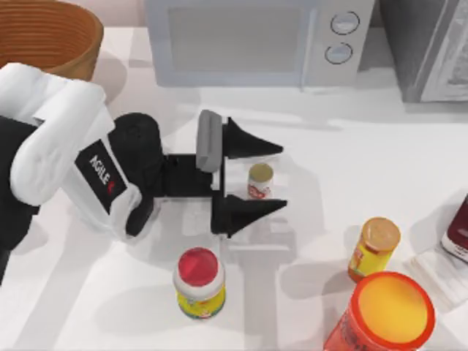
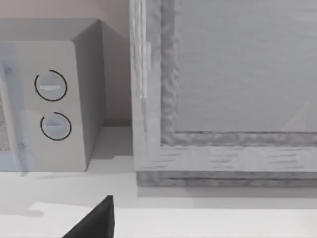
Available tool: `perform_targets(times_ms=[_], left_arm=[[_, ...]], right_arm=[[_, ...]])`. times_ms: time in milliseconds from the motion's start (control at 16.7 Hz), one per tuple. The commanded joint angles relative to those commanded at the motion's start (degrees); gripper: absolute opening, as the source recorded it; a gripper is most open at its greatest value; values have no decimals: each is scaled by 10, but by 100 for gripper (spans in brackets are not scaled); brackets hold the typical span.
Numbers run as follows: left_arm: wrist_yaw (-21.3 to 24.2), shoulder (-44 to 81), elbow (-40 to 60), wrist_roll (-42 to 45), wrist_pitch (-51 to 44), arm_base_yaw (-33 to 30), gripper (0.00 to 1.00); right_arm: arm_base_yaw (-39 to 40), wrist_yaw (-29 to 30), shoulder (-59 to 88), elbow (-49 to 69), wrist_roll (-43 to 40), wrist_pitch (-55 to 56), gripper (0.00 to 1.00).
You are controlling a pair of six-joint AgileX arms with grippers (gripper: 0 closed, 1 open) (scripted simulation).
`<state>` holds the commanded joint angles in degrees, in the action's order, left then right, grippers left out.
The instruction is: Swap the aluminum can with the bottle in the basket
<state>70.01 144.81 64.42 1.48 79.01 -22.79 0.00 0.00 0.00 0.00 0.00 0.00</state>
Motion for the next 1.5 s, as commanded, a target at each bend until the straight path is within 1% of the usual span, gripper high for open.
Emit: perform_targets(times_ms=[180,300,540,720,960,1500], left_arm=[[-3,-4,-2,0,-3,3,100],[-15,-24,-12,1,-18,10,100],[-70,-112,-57,1,-83,39,100],[-131,-216,-110,2,-155,70,100],[-230,-395,-197,2,-269,113,100],[-474,-890,-419,-4,-544,197,100]], right_arm=[[0,0,0,0,0,0,100],[0,0,0,0,0,0,100],[0,0,0,0,0,0,100],[0,0,0,0,0,0,100],[0,0,0,0,0,0,100],[0,0,0,0,0,0,100]])
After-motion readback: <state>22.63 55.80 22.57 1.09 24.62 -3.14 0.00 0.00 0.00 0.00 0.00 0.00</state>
